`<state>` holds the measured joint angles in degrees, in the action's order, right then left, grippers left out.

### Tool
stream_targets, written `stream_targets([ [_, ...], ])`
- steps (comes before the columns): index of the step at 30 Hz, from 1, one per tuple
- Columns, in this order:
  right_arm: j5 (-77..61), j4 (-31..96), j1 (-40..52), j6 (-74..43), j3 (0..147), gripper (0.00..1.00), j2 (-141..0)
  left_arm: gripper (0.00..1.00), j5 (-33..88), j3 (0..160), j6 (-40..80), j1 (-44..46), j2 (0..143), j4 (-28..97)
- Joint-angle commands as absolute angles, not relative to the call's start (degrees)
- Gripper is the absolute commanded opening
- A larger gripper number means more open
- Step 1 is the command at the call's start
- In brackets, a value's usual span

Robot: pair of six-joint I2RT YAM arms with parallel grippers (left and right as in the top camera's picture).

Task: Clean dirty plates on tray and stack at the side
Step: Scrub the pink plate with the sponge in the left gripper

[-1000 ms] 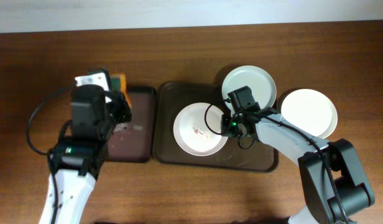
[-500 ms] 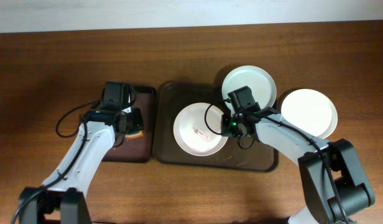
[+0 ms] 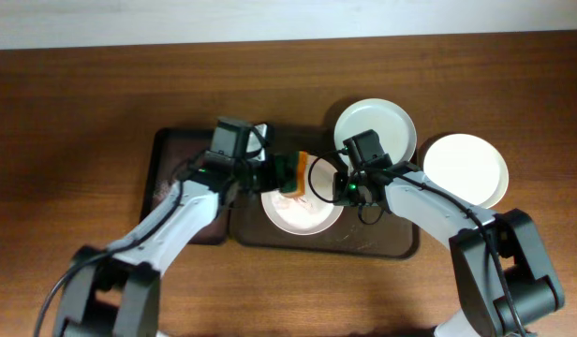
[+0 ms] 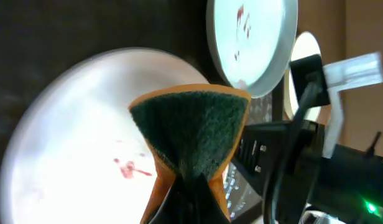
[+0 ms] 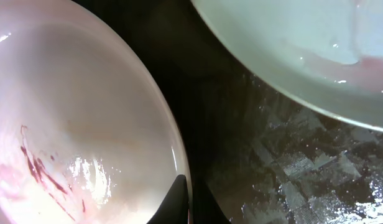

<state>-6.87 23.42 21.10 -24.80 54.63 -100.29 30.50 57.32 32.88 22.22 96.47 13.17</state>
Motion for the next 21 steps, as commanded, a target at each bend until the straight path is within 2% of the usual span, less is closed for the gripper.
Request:
stream_targets([
  [1, -5.3, 23.6, 21.5, -24.2, 54.3, 0.04, -99.0, 0.0, 38.4, 57.9, 39.4, 24.0, 101.8, 9.4],
  [13, -5.3, 23.6, 21.5, -24.2, 54.3, 0.04, -99.0, 0.0, 39.6, 57.9, 42.0, 26.2, 109.7, 8.4],
  [17, -5.3, 23.6, 21.5, -24.2, 54.3, 0.04, -99.0, 0.0, 28.1, 57.9, 37.6, 26.2, 109.7, 12.9],
  [21, -5.3, 23.6, 21.5, -24.2, 54.3, 0.04, -99.0, 0.0, 25.6, 57.9, 34.0, 23.3, 108.9, 12.9],
])
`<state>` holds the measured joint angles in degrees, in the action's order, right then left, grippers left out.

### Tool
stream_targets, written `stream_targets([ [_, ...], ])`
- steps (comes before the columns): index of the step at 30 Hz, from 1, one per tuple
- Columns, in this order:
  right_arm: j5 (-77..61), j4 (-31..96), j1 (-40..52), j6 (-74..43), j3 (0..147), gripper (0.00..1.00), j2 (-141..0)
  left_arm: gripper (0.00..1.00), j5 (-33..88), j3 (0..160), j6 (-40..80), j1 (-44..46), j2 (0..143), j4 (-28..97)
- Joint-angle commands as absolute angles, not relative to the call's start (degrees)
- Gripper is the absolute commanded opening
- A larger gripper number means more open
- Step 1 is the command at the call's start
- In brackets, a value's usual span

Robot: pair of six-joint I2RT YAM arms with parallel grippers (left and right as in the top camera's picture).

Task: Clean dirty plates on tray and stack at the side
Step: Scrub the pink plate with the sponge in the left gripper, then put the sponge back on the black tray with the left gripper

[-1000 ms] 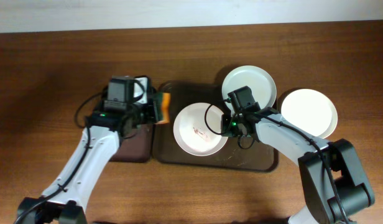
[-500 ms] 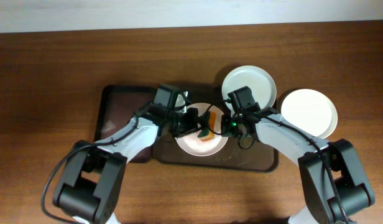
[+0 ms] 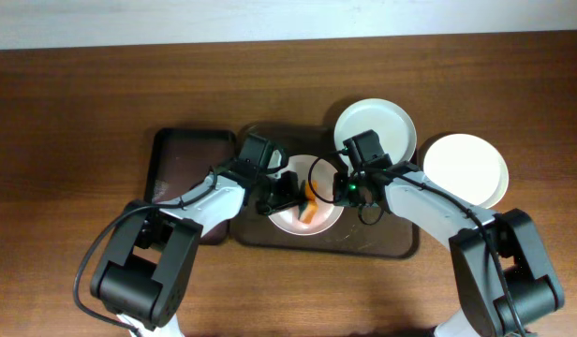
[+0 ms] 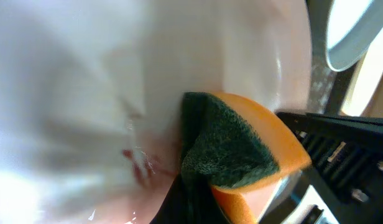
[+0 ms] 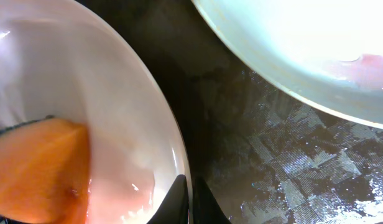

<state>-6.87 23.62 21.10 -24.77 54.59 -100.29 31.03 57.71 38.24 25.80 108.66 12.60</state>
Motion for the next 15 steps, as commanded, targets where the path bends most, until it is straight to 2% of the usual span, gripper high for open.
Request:
stream_targets([
  [1, -5.3, 23.6, 21.5, -24.2, 54.3, 0.04, -99.0, 0.0, 25.4, 57.9, 32.7, 22.4, 108.2, 13.3],
  [5, -5.3, 23.6, 21.5, -24.2, 54.3, 0.04, -99.0, 0.0, 19.4, 57.9, 26.4, 20.4, 101.4, 17.7],
  [9, -5.3, 23.6, 21.5, -24.2, 54.3, 0.04, -99.0, 0.0, 20.1, 57.9, 23.0, 20.4, 92.0, 18.2],
  [15, -5.3, 23.9, 21.5, -24.2, 54.3, 0.04, -99.0, 0.0, 3.9, 57.9, 17.0, 13.1, 85.8, 30.9],
])
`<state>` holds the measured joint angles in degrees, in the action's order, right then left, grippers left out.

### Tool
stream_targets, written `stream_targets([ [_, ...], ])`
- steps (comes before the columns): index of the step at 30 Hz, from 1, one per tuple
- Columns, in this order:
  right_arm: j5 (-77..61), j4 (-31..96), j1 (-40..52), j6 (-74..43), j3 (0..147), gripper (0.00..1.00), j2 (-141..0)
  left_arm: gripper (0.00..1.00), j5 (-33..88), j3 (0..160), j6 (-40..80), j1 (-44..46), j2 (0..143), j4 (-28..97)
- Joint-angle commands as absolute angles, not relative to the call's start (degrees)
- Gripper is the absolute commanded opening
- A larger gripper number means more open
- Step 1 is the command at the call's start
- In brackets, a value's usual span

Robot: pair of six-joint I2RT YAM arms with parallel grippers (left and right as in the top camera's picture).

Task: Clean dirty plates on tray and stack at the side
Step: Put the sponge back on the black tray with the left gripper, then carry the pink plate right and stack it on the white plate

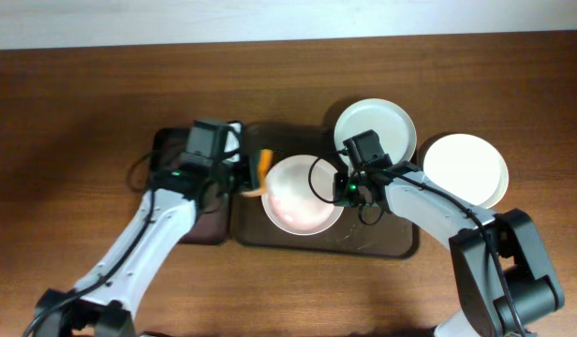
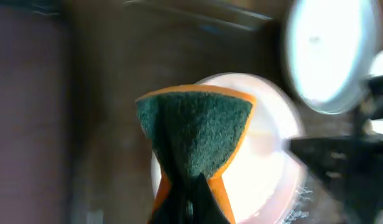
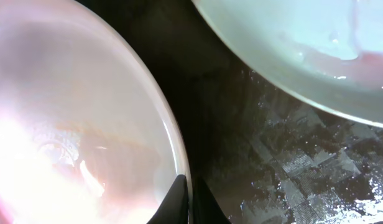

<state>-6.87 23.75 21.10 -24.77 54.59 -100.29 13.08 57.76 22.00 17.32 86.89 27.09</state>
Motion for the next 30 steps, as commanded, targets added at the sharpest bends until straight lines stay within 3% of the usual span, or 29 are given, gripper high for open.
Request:
stream_targets([
  [1, -5.3, 24.1, 21.5, -24.2, 54.3, 0.04, -99.0, 0.0, 1.7, 57.9, 16.1, 11.5, 86.0, 32.6],
  [4, -5.3, 24.2, 21.5, -24.2, 54.3, 0.04, -99.0, 0.0, -0.4, 57.9, 4.3, 6.5, 88.4, 35.3],
  [13, -5.3, 24.7, 21.5, -24.2, 54.3, 0.04, -99.0, 0.0, -0.4, 57.9, 3.4, 5.8, 99.1, 38.3],
  [14, -5.3, 24.7, 21.5, -24.2, 54.3, 0.04, -99.0, 0.11, -0.4, 57.9, 3.4, 5.8, 100.0, 38.6],
  [16, -5.3, 24.7, 21.5, -24.2, 54.3, 0.09, -99.0, 0.54, -0.4, 57.9, 3.4, 5.8, 100.3, 38.4],
  [21, -5.3, 24.7, 21.5, -24.2, 54.3, 0.08, -99.0, 0.59, -0.4, 57.9, 3.4, 5.8, 100.3, 35.9],
  [22, -5.3, 24.7, 21.5, -24.2, 54.3, 0.05, -99.0, 0.59, -0.4, 57.9, 3.4, 5.8, 100.3, 35.3],
  [23, -5.3, 24.7, 21.5, -24.2, 54.3, 0.04, -99.0, 0.4, -0.4, 57.9, 3.4, 5.8, 100.3, 34.5],
  [24, -5.3, 24.7, 21.5, -24.2, 54.3, 0.04, -99.0, 0.13, -0.2, 57.9, 3.4, 5.8, 100.3, 34.1],
  [25, -5.3, 24.7, 21.5, -24.2, 54.3, 0.04, -99.0, 0.03, -0.2, 57.9, 3.4, 5.8, 100.3, 34.1],
  [26, -5.3, 24.6, 21.5, -24.2, 54.3, 0.04, -99.0, 0.03, -0.2, 57.9, 3.4, 5.8, 100.3, 34.2],
  [30, -5.4, 24.9, 21.5, -21.2, 54.3, 0.04, -97.5, 0.65, -0.2, 57.9, 3.4, 5.8, 100.3, 34.7],
])
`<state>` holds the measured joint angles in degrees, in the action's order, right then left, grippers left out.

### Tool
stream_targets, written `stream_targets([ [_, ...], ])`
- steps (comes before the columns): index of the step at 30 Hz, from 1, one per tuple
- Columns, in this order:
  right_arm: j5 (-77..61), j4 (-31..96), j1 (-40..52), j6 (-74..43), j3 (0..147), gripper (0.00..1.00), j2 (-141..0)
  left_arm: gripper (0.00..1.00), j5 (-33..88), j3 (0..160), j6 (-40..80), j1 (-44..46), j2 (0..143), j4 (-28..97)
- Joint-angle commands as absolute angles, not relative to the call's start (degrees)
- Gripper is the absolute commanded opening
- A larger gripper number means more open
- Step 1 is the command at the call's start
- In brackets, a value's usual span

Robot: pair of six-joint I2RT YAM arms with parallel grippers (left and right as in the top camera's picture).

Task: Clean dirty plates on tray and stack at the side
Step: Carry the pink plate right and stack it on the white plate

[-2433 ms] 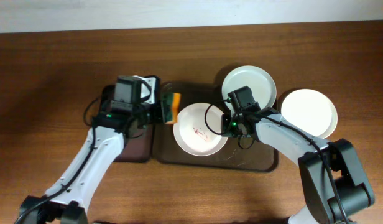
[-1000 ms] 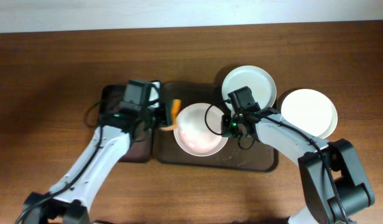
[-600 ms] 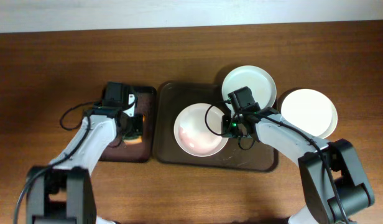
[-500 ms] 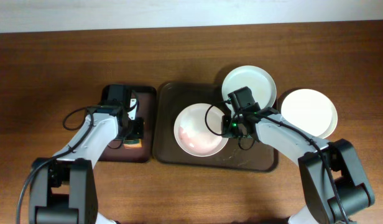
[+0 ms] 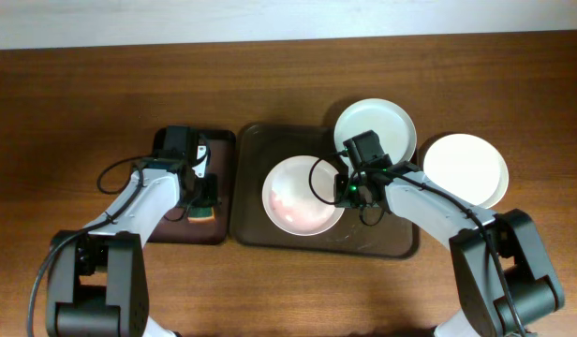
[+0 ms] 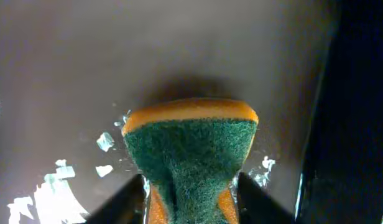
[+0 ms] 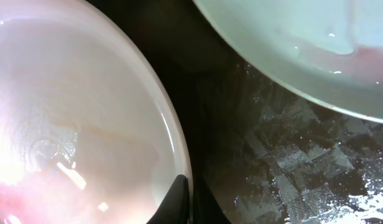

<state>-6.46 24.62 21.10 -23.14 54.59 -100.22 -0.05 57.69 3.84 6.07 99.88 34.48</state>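
My left gripper [image 5: 203,194] hangs over the small dark tray [image 5: 171,229] at the left. Its fingers stand apart, open, on either side of the orange and green sponge [image 6: 190,149], which rests on that wet tray. The white plate [image 5: 298,201] lies in the large tray [image 5: 382,245], with only a faint pink film on it. My right gripper [image 7: 184,200] is shut on that plate's right rim. A second plate [image 7: 303,43] with a pink smear lies at the large tray's far right corner.
A white plate [image 5: 466,168] sits on the wooden table to the right of the large tray. The large tray's floor [image 7: 285,162] is wet and glistening. The table's far edge runs along the top of the overhead view.
My left gripper has moved left from the large tray's edge to the small tray. It has opened, and the sponge now rests on that tray. The right gripper still holds the plate's rim.
The left gripper held the sponge above a plate with red streaks while the right gripper pinched its rim. Then the sponge pressed on the plate. Then it was lifted off to the left, the streaks gone. Now the sponge lies released in the small tray.
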Motion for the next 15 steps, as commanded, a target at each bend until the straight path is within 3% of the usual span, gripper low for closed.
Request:
stream_targets([
  [1, -5.3, 24.9, 21.5, -20.4, 54.3, 0.04, -95.9, 0.66, -0.2, 57.9, 3.4, 5.8, 100.3, 34.8],
  [9, 7.4, 24.8, 22.3, -5.5, 54.6, 0.04, -81.3, 0.72, 0.0, 57.9, 3.4, 5.8, 100.3, 34.8],
  [15, 32.3, 24.2, 32.5, 1.8, 55.1, 0.04, -79.4, 0.73, 0.2, 57.9, 3.4, 5.8, 100.3, 34.8],
])
